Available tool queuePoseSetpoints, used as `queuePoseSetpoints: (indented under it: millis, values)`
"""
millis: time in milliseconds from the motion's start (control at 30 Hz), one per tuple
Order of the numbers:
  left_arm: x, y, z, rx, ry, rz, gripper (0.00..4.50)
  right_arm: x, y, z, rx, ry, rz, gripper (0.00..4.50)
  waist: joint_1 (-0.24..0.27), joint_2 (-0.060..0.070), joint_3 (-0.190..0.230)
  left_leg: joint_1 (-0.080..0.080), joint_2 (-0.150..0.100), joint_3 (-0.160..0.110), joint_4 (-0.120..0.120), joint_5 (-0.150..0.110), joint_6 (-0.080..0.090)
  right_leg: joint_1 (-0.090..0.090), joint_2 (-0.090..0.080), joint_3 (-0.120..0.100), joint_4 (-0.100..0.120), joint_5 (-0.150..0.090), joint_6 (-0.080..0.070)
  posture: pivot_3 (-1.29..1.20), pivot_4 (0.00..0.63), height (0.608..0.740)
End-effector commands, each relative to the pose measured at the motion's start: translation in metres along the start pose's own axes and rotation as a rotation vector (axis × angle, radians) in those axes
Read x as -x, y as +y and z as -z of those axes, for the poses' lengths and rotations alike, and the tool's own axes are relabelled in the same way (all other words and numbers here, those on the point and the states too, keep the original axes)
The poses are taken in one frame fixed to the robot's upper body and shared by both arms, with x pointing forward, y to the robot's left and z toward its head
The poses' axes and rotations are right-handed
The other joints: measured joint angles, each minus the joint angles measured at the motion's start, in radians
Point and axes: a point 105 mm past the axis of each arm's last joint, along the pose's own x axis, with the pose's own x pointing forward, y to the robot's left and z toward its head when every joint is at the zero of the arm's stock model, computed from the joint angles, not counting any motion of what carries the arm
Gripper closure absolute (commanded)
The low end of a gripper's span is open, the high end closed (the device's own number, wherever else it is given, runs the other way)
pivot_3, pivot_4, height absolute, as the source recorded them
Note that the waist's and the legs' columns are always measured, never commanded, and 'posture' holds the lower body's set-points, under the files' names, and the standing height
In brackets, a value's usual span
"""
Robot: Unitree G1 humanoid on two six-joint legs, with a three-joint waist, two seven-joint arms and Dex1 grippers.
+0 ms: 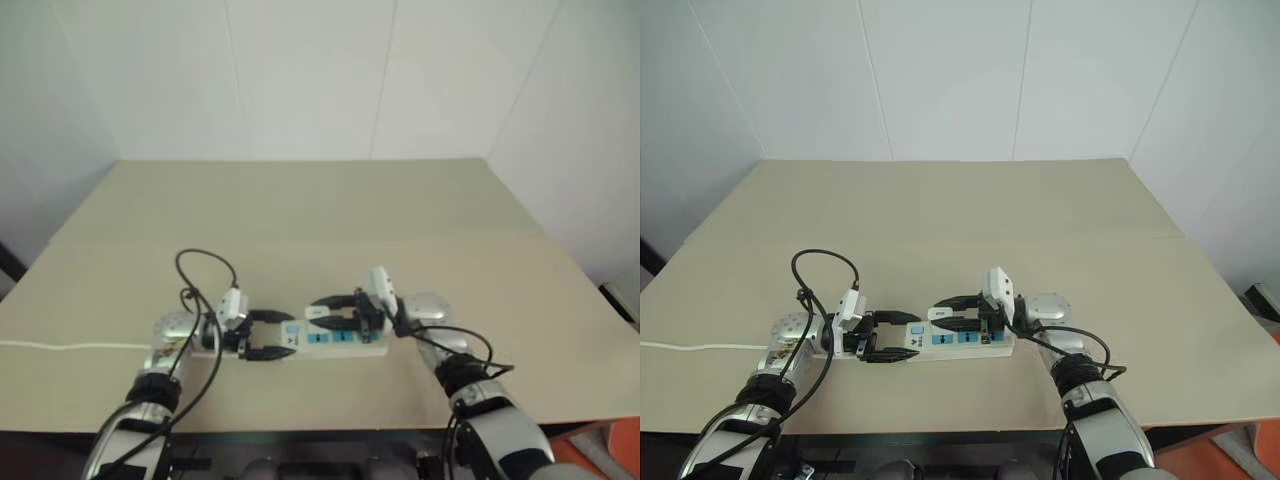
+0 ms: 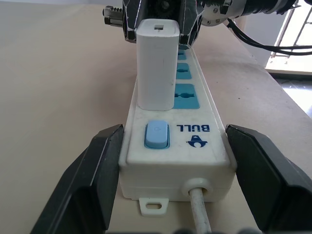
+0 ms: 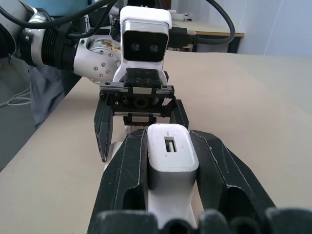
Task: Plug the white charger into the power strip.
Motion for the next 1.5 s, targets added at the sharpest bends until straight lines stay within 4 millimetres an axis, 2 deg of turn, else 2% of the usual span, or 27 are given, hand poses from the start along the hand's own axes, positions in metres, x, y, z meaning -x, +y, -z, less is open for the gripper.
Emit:
queuePoseSetpoints:
  millis: [33,300,367,700,1033,1300,1400,1467,1500]
  values:
    - [-0.002,-0.011,0.016,0.039,0.067,0.054,1.36,0.018,0.021,0.063,-0.2,0.268,-0.018,3.37,-0.003,0.0,-0.002,0.001,0.0,0.0,0.0,0.0,0.0,0.001,0.0,0.0,0.0,0.0,0.0,0.0,0.15,0.74]
    - [-0.002,-0.012,0.017,0.039,0.069,0.057,1.36,0.016,0.024,0.071,-0.291,0.305,-0.028,3.37,-0.014,0.002,-0.013,0.003,0.0,0.0,-0.002,-0.001,-0.002,0.001,-0.001,0.0,0.0,-0.001,-0.002,0.0,0.15,0.74]
    - [-0.002,-0.013,0.017,0.039,0.07,0.057,1.36,0.017,0.024,0.072,-0.281,0.309,-0.031,3.37,-0.014,0.001,-0.015,0.003,0.0,0.0,-0.002,-0.004,-0.006,0.001,-0.001,0.0,0.0,-0.001,-0.002,0.0,0.15,0.74]
    - [-0.002,-0.013,0.018,0.038,0.072,0.057,1.36,0.016,0.024,0.068,-0.256,0.265,-0.031,3.37,-0.015,0.001,-0.017,0.003,0.0,0.0,-0.003,-0.005,-0.007,0.001,-0.001,0.0,0.0,-0.001,-0.002,0.0,0.15,0.74]
    - [-0.002,-0.015,0.02,0.041,0.075,0.054,1.36,0.023,0.019,0.053,-0.219,0.194,-0.025,0.08,-0.004,-0.002,-0.018,-0.001,0.0,-0.001,-0.004,-0.005,-0.008,-0.001,-0.002,-0.001,-0.002,-0.003,-0.004,0.0,0.15,0.74]
    - [-0.004,-0.013,0.019,0.041,0.064,0.047,1.36,0.027,0.021,0.049,-0.185,0.194,-0.053,0.03,0.008,-0.004,-0.02,-0.002,0.0,-0.001,-0.009,-0.005,-0.008,-0.003,-0.002,-0.002,-0.005,-0.003,-0.004,0.0,0.15,0.74]
    - [-0.005,-0.009,0.014,0.098,0.044,0.054,1.36,0.027,0.02,0.046,-0.172,0.184,-0.052,0.03,0.01,-0.005,-0.02,-0.001,0.0,-0.001,-0.013,-0.004,-0.007,-0.004,-0.002,-0.002,-0.005,-0.004,-0.005,0.0,0.15,0.74]
    - [-0.006,-0.008,0.007,0.092,0.014,0.058,0.65,0.028,0.02,0.044,-0.172,0.18,-0.055,0.0,0.011,-0.005,-0.019,-0.002,0.0,-0.001,-0.014,-0.003,-0.006,-0.005,-0.002,-0.003,-0.005,-0.004,-0.006,0.0,0.15,0.74]
    - [-0.006,-0.008,0.004,0.088,-0.002,0.063,0.46,0.028,0.02,0.044,-0.174,0.18,-0.058,0.0,0.01,-0.004,-0.019,-0.003,0.0,-0.001,-0.014,-0.003,-0.005,-0.006,-0.002,-0.003,-0.005,-0.004,-0.006,0.0,0.15,0.74]
